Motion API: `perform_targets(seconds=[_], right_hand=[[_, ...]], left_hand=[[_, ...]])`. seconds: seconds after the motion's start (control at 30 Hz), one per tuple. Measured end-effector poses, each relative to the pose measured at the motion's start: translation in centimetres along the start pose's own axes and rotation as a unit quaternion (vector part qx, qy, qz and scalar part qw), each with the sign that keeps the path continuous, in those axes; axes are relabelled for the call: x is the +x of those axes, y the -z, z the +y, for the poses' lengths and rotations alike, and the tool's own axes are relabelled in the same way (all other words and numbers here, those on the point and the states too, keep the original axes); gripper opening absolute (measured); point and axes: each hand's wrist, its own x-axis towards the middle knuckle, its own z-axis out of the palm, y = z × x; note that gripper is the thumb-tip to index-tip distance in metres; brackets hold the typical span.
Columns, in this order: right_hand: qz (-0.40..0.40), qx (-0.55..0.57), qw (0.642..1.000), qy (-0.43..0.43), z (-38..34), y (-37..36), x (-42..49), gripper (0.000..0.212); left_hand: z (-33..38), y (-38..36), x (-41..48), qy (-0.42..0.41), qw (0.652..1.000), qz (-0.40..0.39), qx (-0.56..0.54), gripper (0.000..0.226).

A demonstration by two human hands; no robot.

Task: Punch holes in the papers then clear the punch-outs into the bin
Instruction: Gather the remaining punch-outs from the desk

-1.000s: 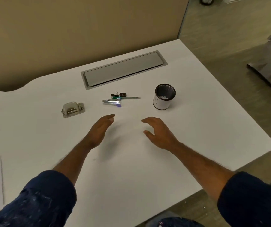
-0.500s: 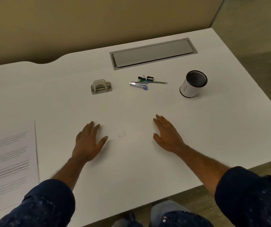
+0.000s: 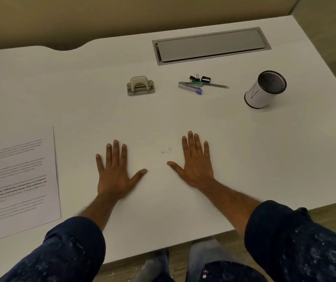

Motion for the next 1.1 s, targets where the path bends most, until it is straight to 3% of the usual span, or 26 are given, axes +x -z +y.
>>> perform_targets(seconds=[0.33, 0.47, 0.63, 0.83, 1.1], right_hand=[[-0.013, -0.012, 0.992, 0.125, -2.6, -0.5, 0.1, 0.08], [0.006, 0.033, 0.993, 0.111, -1.2, 0.2, 0.1, 0.087], [0.023, 0.083, 0.993, 0.075, 1.3, 0.8, 0.0, 0.081], [0.027, 0.123, 0.986, 0.107, 2.4, 0.5, -0.1, 0.068], [0.047, 0.179, 0.974, 0.134, 2.2, 0.6, 0.1, 0.053]], left_hand=[[1.3, 0.0, 0.5, -0.109, 0.993, 0.013, 0.039, 0.095], [3.3, -0.1, 1.4, -0.125, 0.992, 0.01, 0.026, 0.09], [5.2, -0.5, 2.3, -0.078, 0.995, 0.021, -0.059, 0.074], [6.3, -0.5, 3.1, 0.005, 0.983, 0.059, -0.174, 0.055], [6.9, 0.1, 3.5, 0.048, 0.96, 0.102, -0.255, 0.03]])
